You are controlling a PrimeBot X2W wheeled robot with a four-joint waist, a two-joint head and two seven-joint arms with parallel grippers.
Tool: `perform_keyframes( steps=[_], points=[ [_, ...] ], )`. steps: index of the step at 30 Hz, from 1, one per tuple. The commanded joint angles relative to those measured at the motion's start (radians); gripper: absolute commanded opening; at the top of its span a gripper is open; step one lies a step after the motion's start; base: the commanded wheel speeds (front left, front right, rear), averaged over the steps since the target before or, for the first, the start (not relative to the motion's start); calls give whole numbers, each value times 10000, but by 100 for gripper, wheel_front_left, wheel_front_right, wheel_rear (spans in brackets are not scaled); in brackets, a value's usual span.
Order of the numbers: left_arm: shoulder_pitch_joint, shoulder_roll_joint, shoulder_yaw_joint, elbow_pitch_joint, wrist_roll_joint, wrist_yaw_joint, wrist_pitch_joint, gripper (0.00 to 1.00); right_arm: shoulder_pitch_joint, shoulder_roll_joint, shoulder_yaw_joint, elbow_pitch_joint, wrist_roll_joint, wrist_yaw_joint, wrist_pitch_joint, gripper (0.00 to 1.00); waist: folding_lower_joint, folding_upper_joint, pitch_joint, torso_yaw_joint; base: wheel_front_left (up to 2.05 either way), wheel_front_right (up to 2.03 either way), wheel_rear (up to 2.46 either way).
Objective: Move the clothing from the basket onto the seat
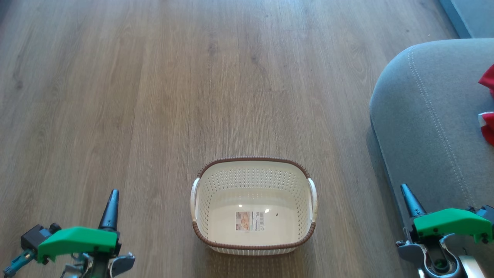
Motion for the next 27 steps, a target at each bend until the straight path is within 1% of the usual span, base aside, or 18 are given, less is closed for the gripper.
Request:
perform_keyframes(
  steps=[1, 27],
  points=[
    [-613, 44, 352, -381, -272, -96, 94, 0, -479, -28, 75, -406, 258, 54, 62, 0, -1, 0, -4, 3, 0, 0, 0],
    [-953, 51, 567, -458, -3263, -295, 858, 0, -518, 139, -400, -558, 3002, 68, 820, 0, -1, 0, -94, 80, 0, 0, 0]
  ],
)
